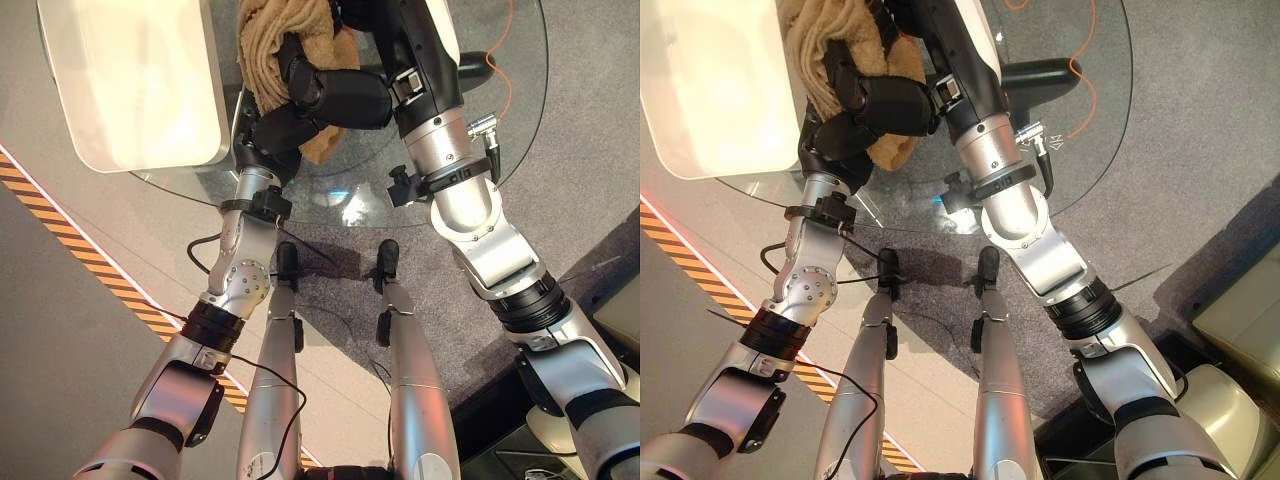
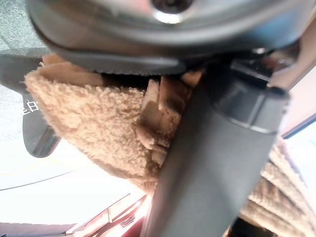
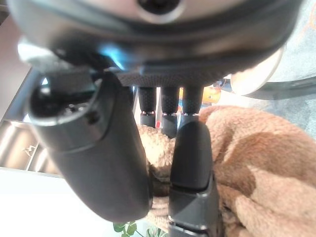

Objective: Wipe the table with a cloth and put it in the basket.

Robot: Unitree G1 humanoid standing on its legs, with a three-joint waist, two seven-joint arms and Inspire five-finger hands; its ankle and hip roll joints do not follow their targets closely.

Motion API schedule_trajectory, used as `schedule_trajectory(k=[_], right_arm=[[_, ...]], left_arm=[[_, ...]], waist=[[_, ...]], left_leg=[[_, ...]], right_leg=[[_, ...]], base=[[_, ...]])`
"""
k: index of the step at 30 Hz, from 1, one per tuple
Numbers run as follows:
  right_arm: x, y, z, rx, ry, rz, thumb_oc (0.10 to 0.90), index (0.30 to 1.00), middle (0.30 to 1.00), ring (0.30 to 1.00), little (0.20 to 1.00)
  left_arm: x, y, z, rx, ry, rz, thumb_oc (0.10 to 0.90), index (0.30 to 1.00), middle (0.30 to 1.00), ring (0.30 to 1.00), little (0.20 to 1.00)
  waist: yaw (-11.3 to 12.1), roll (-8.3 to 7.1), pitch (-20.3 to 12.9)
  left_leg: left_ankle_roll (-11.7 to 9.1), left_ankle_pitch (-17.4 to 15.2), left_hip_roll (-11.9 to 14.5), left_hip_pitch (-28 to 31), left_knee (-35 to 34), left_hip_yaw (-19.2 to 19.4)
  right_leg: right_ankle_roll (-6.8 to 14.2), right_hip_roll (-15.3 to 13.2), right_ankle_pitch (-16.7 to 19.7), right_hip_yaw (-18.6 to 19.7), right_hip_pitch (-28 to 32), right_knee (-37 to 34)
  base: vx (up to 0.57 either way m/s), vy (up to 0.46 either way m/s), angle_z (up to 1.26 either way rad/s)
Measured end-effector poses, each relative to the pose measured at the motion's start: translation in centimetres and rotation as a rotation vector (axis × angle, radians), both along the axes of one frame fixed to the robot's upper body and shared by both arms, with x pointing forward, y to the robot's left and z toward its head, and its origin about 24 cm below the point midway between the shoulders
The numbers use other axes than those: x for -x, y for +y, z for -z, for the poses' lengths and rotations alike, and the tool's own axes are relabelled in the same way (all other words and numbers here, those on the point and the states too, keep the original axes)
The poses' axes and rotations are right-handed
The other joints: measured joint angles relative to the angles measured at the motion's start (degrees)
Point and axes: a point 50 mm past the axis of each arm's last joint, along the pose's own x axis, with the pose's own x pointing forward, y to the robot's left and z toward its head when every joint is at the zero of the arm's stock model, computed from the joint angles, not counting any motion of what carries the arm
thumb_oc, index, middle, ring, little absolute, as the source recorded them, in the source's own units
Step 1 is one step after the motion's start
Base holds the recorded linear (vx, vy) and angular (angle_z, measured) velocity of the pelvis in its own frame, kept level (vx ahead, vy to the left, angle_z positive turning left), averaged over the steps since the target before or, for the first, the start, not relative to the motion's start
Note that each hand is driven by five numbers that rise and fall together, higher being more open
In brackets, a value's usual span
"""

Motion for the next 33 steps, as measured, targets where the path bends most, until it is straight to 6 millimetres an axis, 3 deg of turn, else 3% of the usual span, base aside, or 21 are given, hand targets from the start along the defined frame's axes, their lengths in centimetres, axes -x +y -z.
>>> schedule_trajectory(k=[16,33], right_arm=[[0.7,1.2,-0.1,-0.055,-0.023,-0.078,0.8,0.9,0.9,0.9,0.9],[0.7,1.2,-0.1,-0.041,-0.04,-0.058,0.8,0.9,0.9,0.9,0.9]], left_arm=[[-0.1,-0.6,0.4,0.013,0.015,0.016,0.1,0.3,0.3,0.3,0.2],[-0.3,-0.6,0.8,0.012,0.032,0.009,0.1,0.3,0.3,0.3,0.2]], waist=[[-0.03,0.0,0.0],[-0.14,0.0,0.0]], left_leg=[[0.0,-0.01,-0.01,-0.06,-0.1,0.08],[0.0,-0.01,-0.01,-0.04,-0.17,0.26]], right_leg=[[0.03,0.0,-0.06,0.09,-0.17,-0.01],[0.04,0.06,-0.07,0.42,-0.28,0.0]], base=[[0.0,0.0,0.0],[0.0,0.0,0.0]])
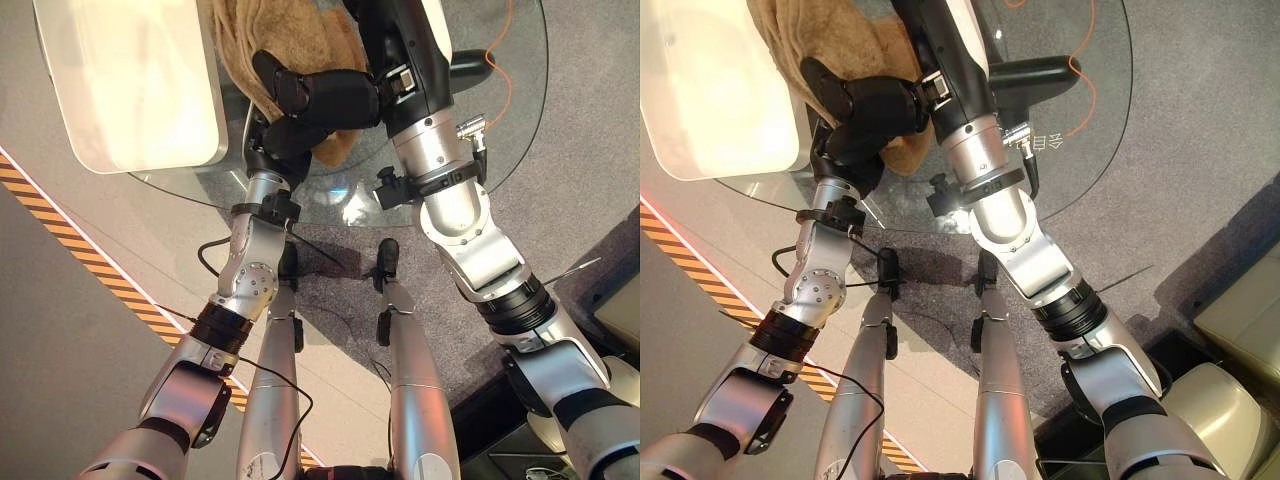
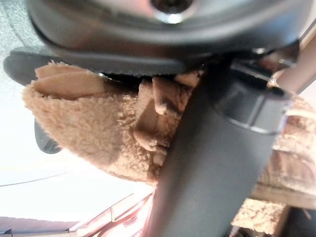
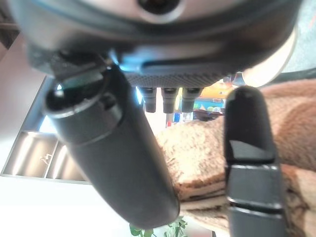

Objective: Wipe the table with a cloth and put it in the basket.

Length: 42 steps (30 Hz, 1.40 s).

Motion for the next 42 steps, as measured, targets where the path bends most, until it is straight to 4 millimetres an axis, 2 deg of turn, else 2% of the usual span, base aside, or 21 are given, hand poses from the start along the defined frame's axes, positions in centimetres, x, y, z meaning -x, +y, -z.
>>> schedule_trajectory(k=[20,24,28,30,36,42], right_arm=[[-0.8,-1.1,-0.1,-0.027,-0.041,0.136,0.8,0.9,0.9,0.9,0.9],[-0.5,-3.7,-1.5,-0.053,-0.052,0.16,0.8,0.9,0.9,0.9,0.9],[0.7,-7.2,-4.4,-0.225,-0.08,0.163,0.8,0.9,0.9,0.9,0.9],[1.0,-8.0,-4.9,-0.26,-0.088,0.164,0.8,0.9,0.9,0.9,0.9],[1.5,-8.3,-5.2,-0.286,-0.082,0.131,0.8,0.9,0.9,0.9,0.9],[1.3,-8.4,-4.9,-0.294,-0.065,0.13,0.8,0.9,0.9,0.9,0.9]], left_arm=[[-0.5,0.5,0.5,-0.01,0.027,-0.024,0.1,0.3,0.3,0.3,0.2],[-0.6,1.8,0.3,-0.017,0.024,-0.06,0.1,0.3,0.3,0.3,0.2],[-0.7,4.3,-0.3,0.007,0.012,-0.135,0.1,0.3,0.3,0.3,0.2],[-0.7,5.1,-0.4,0.008,0.011,-0.159,0.1,0.3,0.3,0.3,0.2],[-0.6,5.2,-0.3,0.009,0.014,-0.163,0.1,0.3,0.3,0.3,0.2],[-0.6,5.3,0.0,0.009,0.023,-0.166,0.1,0.3,0.3,0.3,0.2]], waist=[[-0.53,-0.01,0.0],[-1.22,-0.13,0.02],[-2.55,-0.52,0.03],[-3.17,-0.8,0.02],[-4.45,-0.88,0.0],[-4.35,-0.89,0.01]], left_leg=[[0.0,0.01,0.0,0.25,0.22,0.04],[0.0,0.0,0.04,0.24,0.25,0.11],[0.04,-0.06,0.2,0.52,0.3,0.32],[0.09,-0.2,0.3,1.0,0.31,0.45],[0.05,-0.34,0.53,1.4,0.51,0.59],[0.04,-0.35,0.84,1.31,0.57,1.28]], right_leg=[[-0.01,0.03,0.05,0.12,0.34,0.16],[0.0,0.05,0.05,0.12,0.44,0.15],[-0.01,0.3,0.14,0.39,0.61,0.07],[-0.01,0.43,0.14,0.56,1.04,-0.05],[-0.13,0.71,0.28,0.73,1.35,-0.09],[-0.12,1.07,1.0,1.5,1.28,-0.87]], base=[[0.0,-0.004,0.0],[0.0,-0.017,0.01],[0.0,0.008,-0.03],[0.02,0.022,-0.05],[0.0,0.01,-0.02],[0.0,-0.007,-0.06]])
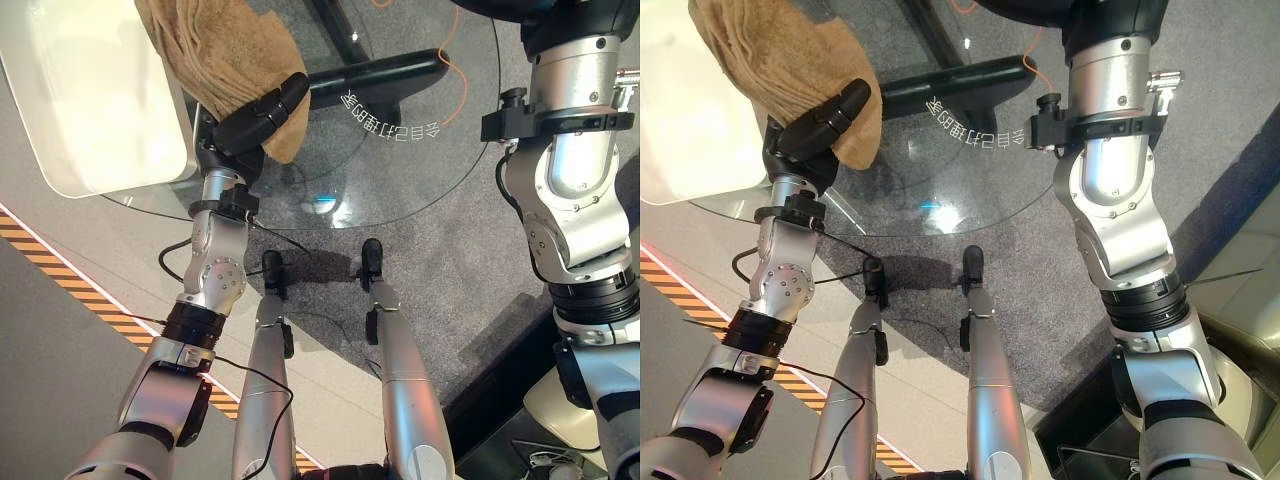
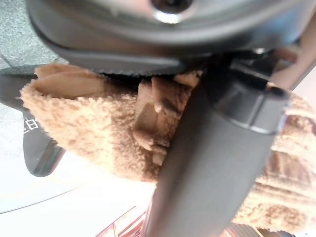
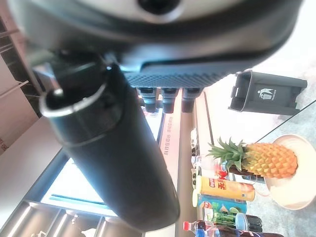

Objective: Wipe the table with a cloth and put it in the basket.

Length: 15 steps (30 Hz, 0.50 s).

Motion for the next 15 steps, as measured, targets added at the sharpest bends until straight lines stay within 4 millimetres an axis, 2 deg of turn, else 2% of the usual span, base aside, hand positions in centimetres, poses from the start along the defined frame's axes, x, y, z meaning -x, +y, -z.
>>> schedule_trajectory(k=[15], right_arm=[[-1.1,-1.8,2.8,-0.075,0.102,0.069,0.8,0.9,0.9,0.9,0.9]], left_arm=[[0.2,0.7,-0.5,0.026,-0.036,-0.036,0.1,0.3,0.3,0.3,0.2]], waist=[[-0.21,0.0,0.0]], left_leg=[[0.15,-0.13,0.11,-0.09,-0.48,0.71]], right_leg=[[0.15,0.06,0.53,0.55,-0.08,-1.33]], base=[[0.0,-0.002,-0.01]])
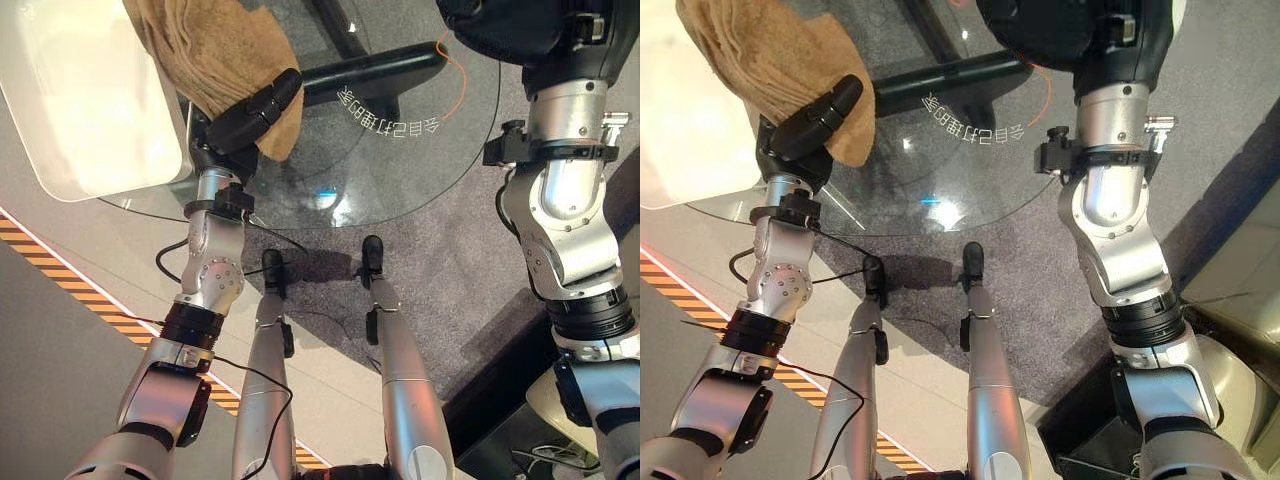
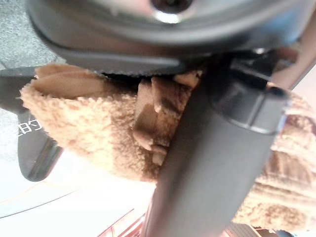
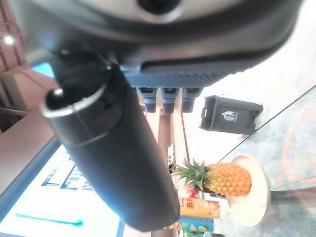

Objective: Wipe the table with a cloth and put it in the basket.

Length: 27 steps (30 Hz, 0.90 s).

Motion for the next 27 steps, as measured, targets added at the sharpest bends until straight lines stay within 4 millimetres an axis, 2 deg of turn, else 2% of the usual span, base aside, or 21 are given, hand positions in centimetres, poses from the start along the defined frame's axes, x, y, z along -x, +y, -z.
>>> schedule_trajectory(k=[9,18,27], right_arm=[[-1.1,-1.9,1.6,-0.083,0.072,0.065,0.8,0.9,0.9,0.9,0.9],[-3.4,-4.0,4.8,-0.195,0.245,0.144,0.8,0.9,0.9,0.9,0.9],[-5.0,-6.9,8.2,-0.3,0.408,0.228,0.8,0.9,0.9,0.9,0.9]], left_arm=[[0.5,2.0,-1.0,0.057,-0.071,-0.117,0.1,0.3,0.3,0.3,0.2],[1.0,3.8,-1.5,0.127,-0.099,-0.225,0.1,0.3,0.3,0.3,0.2],[1.4,4.9,-1.8,0.128,-0.123,-0.304,0.1,0.3,0.3,0.3,0.2]], waist=[[0.24,0.0,0.0],[0.46,0.02,0.0],[2.01,0.07,0.0]], left_leg=[[0.0,0.01,0.05,-0.01,-0.3,0.07],[-0.01,0.03,0.07,0.04,-0.81,0.15],[-0.01,0.03,0.09,0.04,-0.94,0.26]], right_leg=[[-0.03,0.02,0.16,0.01,0.02,-0.49],[-0.02,0.0,0.17,-0.01,-0.02,-0.85],[-0.05,-0.01,0.2,0.0,-0.11,-1.06]], base=[[0.0,0.001,0.0],[-0.01,0.001,0.0],[-0.01,0.0,0.0]])
